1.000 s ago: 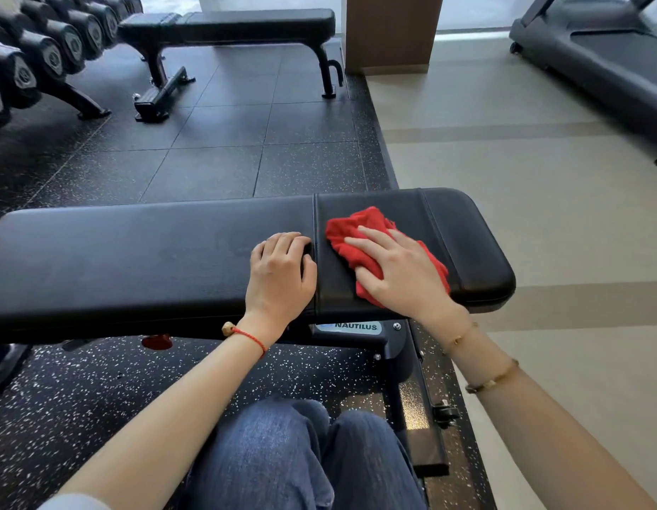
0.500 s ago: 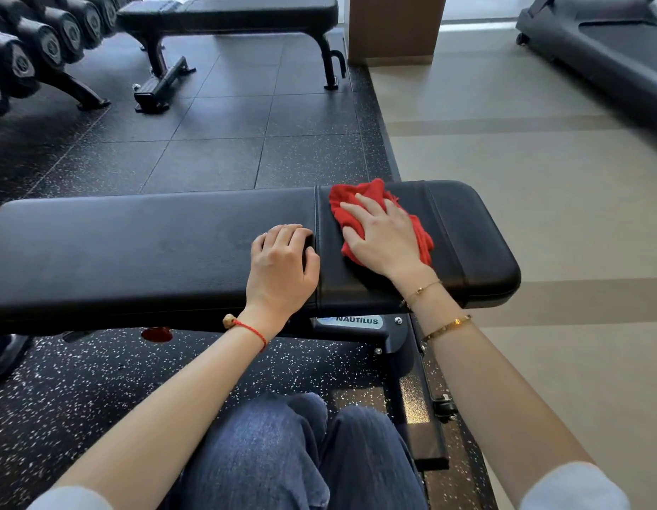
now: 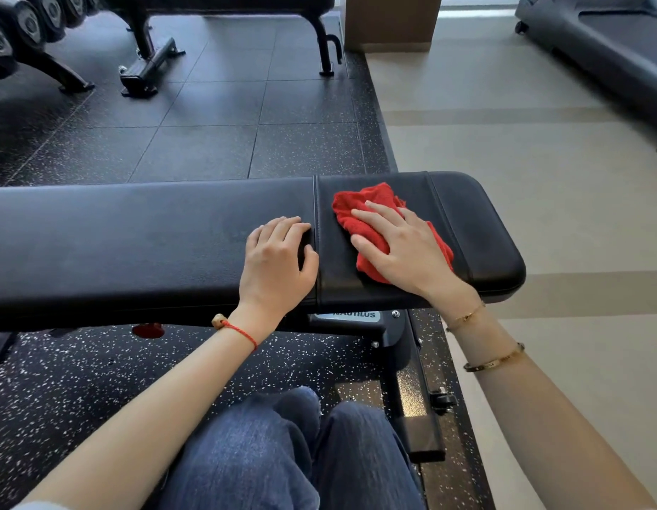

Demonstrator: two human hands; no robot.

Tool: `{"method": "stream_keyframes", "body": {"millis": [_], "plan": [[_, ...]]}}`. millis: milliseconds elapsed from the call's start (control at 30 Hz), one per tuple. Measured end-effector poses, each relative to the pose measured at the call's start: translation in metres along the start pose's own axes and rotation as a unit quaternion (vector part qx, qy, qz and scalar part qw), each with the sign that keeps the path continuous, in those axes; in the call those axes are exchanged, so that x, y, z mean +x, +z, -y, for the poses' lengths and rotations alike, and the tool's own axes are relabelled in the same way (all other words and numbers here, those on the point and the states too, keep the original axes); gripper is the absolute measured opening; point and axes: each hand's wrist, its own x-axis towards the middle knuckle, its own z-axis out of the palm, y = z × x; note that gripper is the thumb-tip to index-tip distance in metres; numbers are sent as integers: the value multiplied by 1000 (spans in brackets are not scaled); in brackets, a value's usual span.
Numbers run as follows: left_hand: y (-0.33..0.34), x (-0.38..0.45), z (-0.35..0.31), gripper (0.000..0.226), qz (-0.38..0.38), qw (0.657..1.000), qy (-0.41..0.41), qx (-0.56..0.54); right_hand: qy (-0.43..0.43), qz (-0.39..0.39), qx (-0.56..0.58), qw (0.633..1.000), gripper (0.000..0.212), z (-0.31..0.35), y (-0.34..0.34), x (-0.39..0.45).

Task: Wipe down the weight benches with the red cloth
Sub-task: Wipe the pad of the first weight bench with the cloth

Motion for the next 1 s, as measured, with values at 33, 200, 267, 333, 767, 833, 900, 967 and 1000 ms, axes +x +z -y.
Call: {"method": "stream_keyframes", "body": {"millis": [33,200,267,333,767,833,900,967,1000], "plan": [[0,0,1,35,-4,1000,-1,-3,2,6,33,999,48,-2,-4,1],[0,0,0,35,-5,1000,2,-7,70,-12,2,997,61,-16,-17,3],[-1,0,0,35,-4,1000,3,-6,87,-4,-5,996,62,-17,-16,1],[-1,0,0,36,0,1000,2,-3,88,-8,0,996,59,-14,-14,0],[1,2,1,35,-11,1000,4,1,133,-15,61,989,62,2,-19,11],[0,3,2,34,-13,1000,2,0,163,-1,84,983,65,3,-23,19],[-3,5,1,32,-7,1000,4,0,185,9,93,978,56,6,-28,24],[-11,8,-1,30,7,1000,5,1,192,6,111,975,40,11,-32,23],[-16,10,-3,30,14,1000,7,1,196,3,129,972,36,14,-35,21]]}}
